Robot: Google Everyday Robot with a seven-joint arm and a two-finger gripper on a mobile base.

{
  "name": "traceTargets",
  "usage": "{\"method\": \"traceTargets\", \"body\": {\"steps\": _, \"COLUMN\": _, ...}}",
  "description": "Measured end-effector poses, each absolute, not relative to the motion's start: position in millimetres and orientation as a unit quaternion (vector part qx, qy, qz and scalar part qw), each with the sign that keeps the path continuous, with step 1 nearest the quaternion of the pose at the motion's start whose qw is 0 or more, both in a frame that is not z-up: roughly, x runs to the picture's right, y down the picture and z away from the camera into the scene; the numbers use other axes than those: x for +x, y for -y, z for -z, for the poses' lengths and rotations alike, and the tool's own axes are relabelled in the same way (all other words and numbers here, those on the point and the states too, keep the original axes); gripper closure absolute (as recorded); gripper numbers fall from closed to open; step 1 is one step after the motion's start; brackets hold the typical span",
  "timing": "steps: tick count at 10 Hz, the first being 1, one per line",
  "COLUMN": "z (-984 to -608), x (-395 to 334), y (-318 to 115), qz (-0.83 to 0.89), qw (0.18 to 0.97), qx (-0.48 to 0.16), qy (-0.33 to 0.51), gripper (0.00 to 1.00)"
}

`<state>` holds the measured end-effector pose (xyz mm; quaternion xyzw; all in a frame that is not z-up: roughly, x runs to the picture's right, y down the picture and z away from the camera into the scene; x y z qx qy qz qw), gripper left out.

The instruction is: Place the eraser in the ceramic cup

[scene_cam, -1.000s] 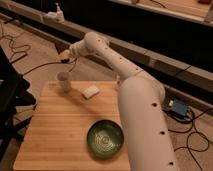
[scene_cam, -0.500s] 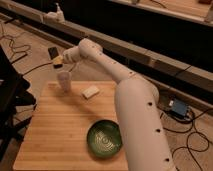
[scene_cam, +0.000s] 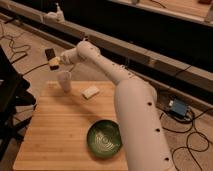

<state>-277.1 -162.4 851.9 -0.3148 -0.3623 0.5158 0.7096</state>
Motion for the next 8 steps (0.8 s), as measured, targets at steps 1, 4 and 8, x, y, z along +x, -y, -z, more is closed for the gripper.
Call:
{"method": "traceTargets", "body": {"steps": 1, "z": -852.8, "x": -276.7, "y": 161.1, "qz": -0.514, "qw": 0.712, "qx": -0.315, "qy": 0.36, "gripper": 1.0}}
{"method": "traceTargets", "body": {"steps": 4, "z": -883.3, "x": -264.1, "y": 140.2, "qz": -0.509, "qw": 0.742, "qx": -0.3, "qy": 0.317, "gripper": 1.0}}
{"method": "traceTargets", "body": {"steps": 8, "z": -913.6, "x": -252.6, "y": 120.3, "qz": -0.527, "qw": 0.749, "qx": -0.285, "qy": 0.283, "gripper": 1.0}}
